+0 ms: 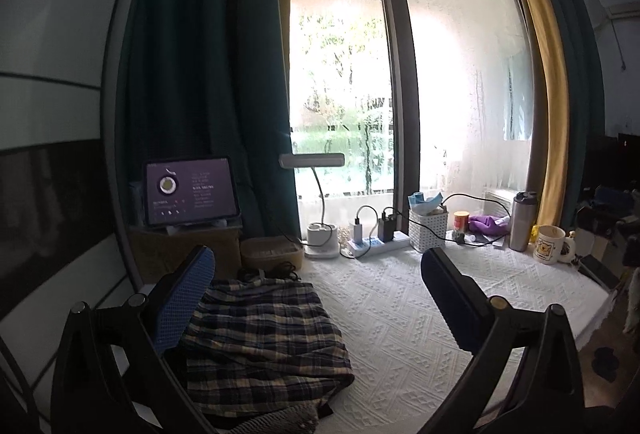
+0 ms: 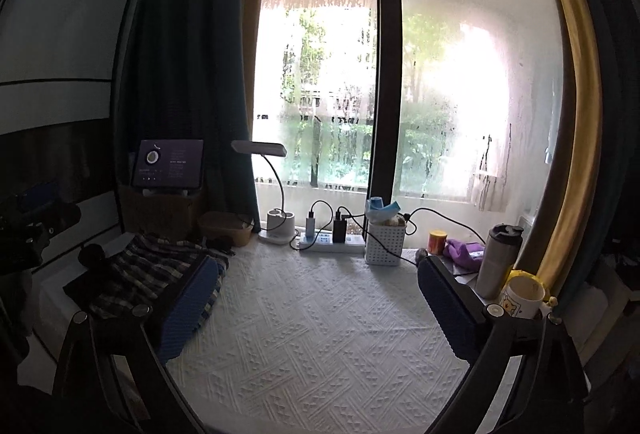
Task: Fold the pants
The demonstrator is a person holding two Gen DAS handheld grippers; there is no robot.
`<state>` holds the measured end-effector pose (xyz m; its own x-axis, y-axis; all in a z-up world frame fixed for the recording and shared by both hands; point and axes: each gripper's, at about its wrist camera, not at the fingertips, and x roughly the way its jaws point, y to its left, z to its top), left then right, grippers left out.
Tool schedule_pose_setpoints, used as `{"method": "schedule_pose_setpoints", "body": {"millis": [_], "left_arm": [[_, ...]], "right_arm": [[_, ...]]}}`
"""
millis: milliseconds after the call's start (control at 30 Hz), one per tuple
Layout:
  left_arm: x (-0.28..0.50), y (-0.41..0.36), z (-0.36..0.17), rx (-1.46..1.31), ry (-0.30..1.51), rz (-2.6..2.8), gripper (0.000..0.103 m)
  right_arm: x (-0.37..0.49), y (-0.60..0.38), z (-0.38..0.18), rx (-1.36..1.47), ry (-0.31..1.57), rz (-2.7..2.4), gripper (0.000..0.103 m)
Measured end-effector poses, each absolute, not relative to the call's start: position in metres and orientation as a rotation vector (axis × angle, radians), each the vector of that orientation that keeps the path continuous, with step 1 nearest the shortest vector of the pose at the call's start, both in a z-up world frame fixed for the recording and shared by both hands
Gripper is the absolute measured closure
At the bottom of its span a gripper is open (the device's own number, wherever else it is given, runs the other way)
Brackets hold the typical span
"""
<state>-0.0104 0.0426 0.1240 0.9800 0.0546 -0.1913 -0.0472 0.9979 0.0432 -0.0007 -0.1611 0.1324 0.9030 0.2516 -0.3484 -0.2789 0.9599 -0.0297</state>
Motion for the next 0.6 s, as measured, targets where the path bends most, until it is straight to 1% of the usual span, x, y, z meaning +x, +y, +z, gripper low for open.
{"method": "schedule_pose_setpoints", "body": {"millis": [133, 300, 600], "left_arm": [[-0.016, 0.040, 0.128, 0.063, 0.171, 0.075, 0.001], [-0.023, 0.052, 0.132, 0.028, 0.142, 0.105, 0.001], [-0.023, 0.063, 0.128, -0.013, 0.151, 0.127, 0.001]], "right_arm": [[-0.006, -0.156, 0.137, -0.088, 0.345, 0.259, 0.000], [-0.012, -0.156, 0.144, -0.052, 0.342, 0.238, 0.000], [-0.013, -0.151, 0.145, -0.058, 0.342, 0.235, 0.000]]}}
